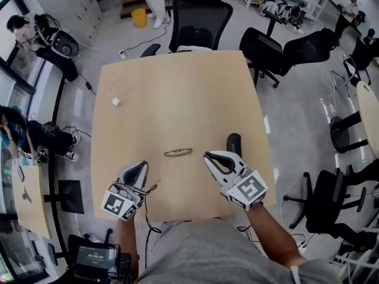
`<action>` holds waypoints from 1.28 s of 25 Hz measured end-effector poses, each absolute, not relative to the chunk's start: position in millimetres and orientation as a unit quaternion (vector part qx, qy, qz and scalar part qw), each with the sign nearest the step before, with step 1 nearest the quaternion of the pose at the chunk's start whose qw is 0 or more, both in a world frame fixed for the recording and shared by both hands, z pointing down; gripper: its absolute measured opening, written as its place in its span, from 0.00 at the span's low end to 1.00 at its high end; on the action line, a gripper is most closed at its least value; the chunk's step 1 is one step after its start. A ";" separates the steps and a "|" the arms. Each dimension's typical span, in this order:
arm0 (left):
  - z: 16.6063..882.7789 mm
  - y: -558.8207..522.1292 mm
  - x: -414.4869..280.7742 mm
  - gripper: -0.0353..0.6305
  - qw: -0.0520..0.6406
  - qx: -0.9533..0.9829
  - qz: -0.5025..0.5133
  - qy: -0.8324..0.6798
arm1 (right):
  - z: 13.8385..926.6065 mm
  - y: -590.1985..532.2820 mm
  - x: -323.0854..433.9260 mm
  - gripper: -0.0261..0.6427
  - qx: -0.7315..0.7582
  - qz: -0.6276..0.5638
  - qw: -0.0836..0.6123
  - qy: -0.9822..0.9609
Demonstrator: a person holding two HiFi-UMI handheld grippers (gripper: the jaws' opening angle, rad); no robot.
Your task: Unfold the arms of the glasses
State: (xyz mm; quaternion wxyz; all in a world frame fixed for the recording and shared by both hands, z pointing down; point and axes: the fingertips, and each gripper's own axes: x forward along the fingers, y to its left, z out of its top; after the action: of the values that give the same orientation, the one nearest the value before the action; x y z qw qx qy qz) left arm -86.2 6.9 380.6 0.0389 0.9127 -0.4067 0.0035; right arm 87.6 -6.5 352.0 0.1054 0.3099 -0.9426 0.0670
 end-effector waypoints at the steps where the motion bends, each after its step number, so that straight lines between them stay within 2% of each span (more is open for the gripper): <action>1: 389.4 2.8 -87.9 0.06 0.047 0.913 0.008 -0.406 | 357.9 -9.7 84.6 0.05 0.309 0.072 0.110 -0.942; 11: 475.9 -25.7 -94.1 0.06 0.106 0.920 0.068 -0.371 | 436.3 -38.1 64.7 0.05 0.305 0.111 0.175 -0.930; 27: 587.3 -65.9 -67.2 0.06 0.180 0.929 0.144 -0.289 | 563.8 -78.9 50.1 0.06 0.274 0.160 0.292 -0.902; 32: 617.7 -65.4 -64.7 0.06 0.196 0.925 0.170 -0.276 | 600.7 -81.4 44.8 0.12 0.253 0.174 0.333 -0.891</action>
State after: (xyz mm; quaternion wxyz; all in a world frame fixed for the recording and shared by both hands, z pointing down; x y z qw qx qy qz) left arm -64.7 -65.4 617.7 0.1960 0.9255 -0.2761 0.1697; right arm 44.8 -81.4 600.7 0.3330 0.2535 -0.8914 0.1741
